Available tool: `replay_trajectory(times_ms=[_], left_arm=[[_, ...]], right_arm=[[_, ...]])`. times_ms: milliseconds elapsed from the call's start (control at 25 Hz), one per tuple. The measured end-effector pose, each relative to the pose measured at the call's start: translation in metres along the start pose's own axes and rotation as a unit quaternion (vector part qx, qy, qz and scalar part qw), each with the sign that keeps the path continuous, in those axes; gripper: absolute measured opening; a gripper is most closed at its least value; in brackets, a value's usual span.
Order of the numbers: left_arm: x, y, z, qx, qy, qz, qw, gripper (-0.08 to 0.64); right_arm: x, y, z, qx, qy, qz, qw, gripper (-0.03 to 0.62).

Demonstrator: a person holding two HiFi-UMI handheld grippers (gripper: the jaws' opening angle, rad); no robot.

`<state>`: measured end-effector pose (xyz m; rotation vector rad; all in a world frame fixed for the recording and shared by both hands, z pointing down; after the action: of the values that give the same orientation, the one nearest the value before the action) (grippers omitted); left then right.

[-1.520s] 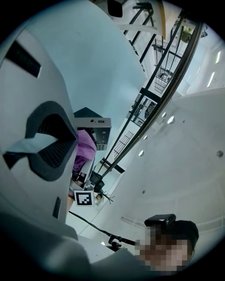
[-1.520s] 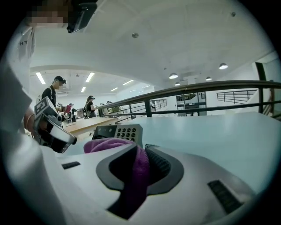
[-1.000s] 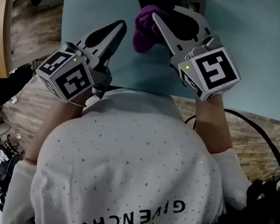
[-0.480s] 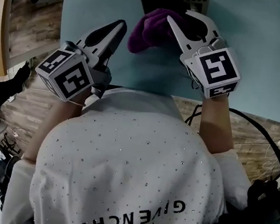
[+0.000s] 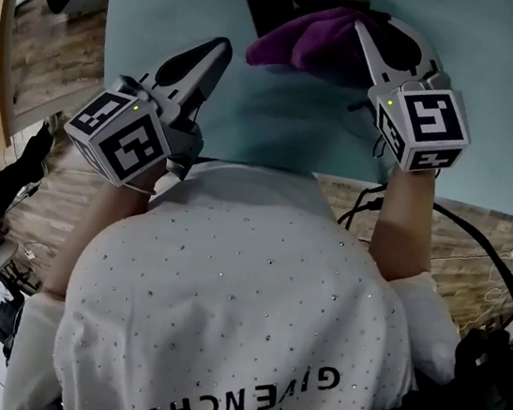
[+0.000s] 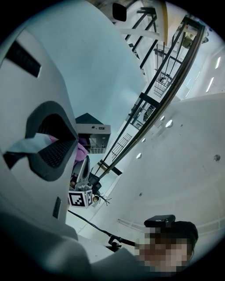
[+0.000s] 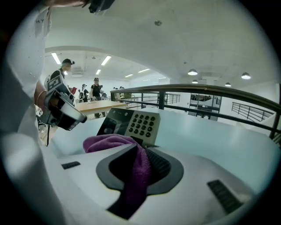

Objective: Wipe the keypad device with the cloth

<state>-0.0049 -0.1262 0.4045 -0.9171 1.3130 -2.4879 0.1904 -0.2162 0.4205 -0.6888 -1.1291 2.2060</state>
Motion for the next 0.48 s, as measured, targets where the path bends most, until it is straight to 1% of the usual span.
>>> replay_trajectory(times_ms=[120,200,240,320,400,480], left_arm=[[0.001,0.001,0.0,-0.002,0.003,-0.002,1.0,0.0],[0.003,0.001,-0.001,-0.003,0.003,-0.004,1.0,0.0],[0.004,0.001,-0.002,-0.003,0.004,-0.004,1.0,0.0],[0.007,-0.001,-0.004,-0.001,0.007,-0.005,1.0,0.0],[0.01,-0.003,-0.005,0.001,0.01,-0.008,0.9999,0.0],[0.011,-0.005,-0.007,0.002,0.011,-0.011,0.9999,0.0]], right_arm=[[-0.007,0.001,-0.003,0.002,-0.007,0.006,1.0,0.063],[-0.002,0.005,-0.001,-0.003,-0.005,0.007,1.0,0.061],[0.006,0.008,0.0,-0.009,0.008,0.011,1.0,0.06],[0.031,0.014,0.006,-0.02,0.065,0.019,0.998,0.06],[0.061,0.016,0.014,-0.022,0.123,0.018,0.992,0.06],[0.089,0.014,0.023,-0.014,0.162,0.006,0.987,0.06]])
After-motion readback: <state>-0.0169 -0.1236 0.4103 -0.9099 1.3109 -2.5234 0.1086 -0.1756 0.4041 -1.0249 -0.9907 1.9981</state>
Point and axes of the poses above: the fingertips, and each gripper's own axes: z forward along the fingers, x to its left, y out of its top, the point moved 4 cm from there along -z, backward along the fingers, and after that the axes turned 14 degrees about z, right-handed, at the moved point
